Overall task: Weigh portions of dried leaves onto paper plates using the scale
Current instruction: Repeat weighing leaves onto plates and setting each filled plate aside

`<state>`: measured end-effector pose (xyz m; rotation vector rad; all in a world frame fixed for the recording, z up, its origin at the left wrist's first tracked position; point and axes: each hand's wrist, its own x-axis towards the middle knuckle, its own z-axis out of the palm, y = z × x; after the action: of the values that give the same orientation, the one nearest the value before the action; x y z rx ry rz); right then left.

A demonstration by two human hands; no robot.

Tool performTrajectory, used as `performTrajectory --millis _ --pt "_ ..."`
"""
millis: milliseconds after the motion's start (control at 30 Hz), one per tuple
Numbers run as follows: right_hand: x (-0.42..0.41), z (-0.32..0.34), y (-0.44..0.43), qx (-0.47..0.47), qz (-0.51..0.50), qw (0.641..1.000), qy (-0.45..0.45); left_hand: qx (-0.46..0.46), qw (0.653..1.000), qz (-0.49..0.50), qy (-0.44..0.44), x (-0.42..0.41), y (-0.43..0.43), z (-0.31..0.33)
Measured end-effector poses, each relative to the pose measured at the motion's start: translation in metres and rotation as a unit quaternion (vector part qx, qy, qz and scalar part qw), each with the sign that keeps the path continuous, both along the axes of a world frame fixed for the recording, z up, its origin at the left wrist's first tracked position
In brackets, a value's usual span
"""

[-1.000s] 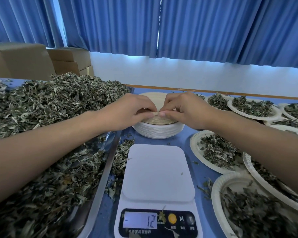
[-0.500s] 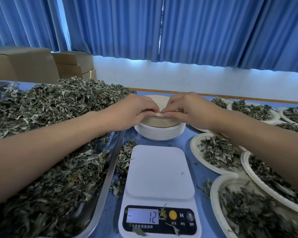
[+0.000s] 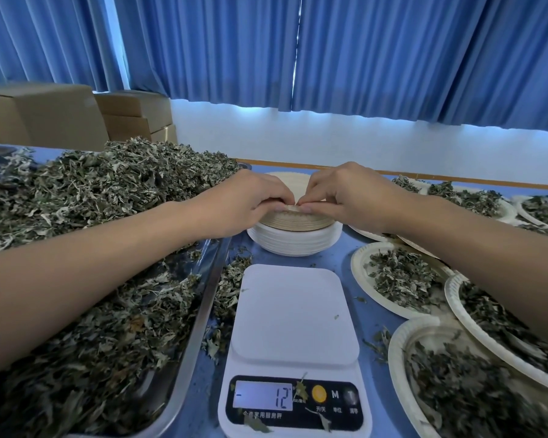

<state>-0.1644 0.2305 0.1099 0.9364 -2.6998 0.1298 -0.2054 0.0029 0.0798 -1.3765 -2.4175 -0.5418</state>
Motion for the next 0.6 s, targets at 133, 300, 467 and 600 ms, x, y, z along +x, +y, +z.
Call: performTrajectory --millis 133,300,467,600 --pt "0.001 0.001 -0.002 0.094 -0.001 0.995 0.041 -0.006 1.0 -0.002 -0.003 0.001 0.001 0.0" --pt "0.002 -0.006 -0.008 0.255 -0.004 0.954 0.16 -0.006 1.0 -0.002 -0.006 0.001 0.002 0.001" --pt "0.004 -0.007 -0.011 0.296 -0.006 0.93 0.217 0.016 1.0 -0.006 -0.002 0.004 0.003 0.003" --pt "0.007 -0.005 -0.011 0.239 0.009 0.941 0.242 0.022 1.0 -0.01 0.014 0.007 0.004 0.008"
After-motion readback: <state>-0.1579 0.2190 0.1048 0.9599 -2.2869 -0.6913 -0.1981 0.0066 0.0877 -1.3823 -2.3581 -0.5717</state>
